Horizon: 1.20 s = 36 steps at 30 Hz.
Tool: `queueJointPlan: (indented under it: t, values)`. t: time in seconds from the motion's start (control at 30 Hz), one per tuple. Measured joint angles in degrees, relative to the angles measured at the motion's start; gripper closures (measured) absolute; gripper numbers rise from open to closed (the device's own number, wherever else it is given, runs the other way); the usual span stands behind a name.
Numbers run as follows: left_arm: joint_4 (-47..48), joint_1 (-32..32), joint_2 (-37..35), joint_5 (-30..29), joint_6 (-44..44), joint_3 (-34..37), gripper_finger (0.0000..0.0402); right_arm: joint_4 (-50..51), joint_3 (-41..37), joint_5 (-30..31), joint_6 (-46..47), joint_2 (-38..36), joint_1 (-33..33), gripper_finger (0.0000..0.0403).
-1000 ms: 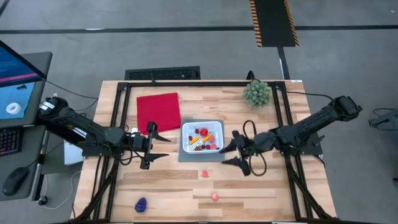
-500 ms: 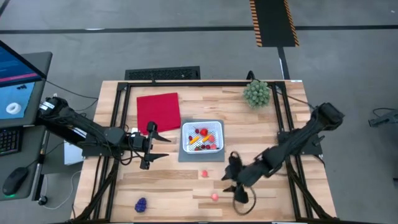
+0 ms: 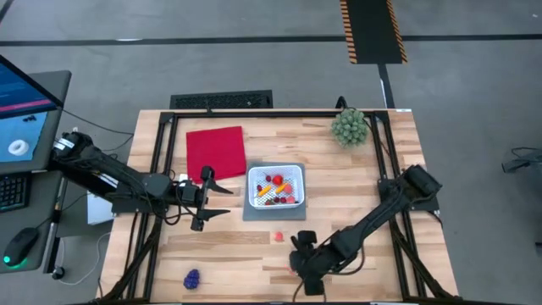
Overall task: Pick and placing Produce into tupperware
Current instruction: Put the bottom peach into the white basket
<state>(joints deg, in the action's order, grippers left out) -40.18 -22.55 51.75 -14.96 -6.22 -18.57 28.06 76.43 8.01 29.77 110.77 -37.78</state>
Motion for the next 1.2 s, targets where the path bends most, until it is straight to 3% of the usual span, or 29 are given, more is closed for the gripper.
queueJointPlan:
  t: [0.2,0.67,1.0,1.2]
  values:
    - [-0.25,0.00,0.00,0.05,0.26,0.00,0.0163,2.31,3.47,1.09,-0.23,4.75,0.62,0.0148]
    - [-0.33,0.00,0.00,0.17,0.24,0.00,0.0163,-1.42,3.01,1.04,0.64,5.65,0.68,0.0148]
    - [-0.44,0.00,0.00,0.20,0.24,0.00,0.0163,-3.06,3.26,-3.50,1.67,8.51,0.79,0.0148]
    - [-0.33,0.00,0.00,0.20,0.24,0.00,0.0163,-3.82,3.21,-3.48,1.37,8.54,0.92,0.0178]
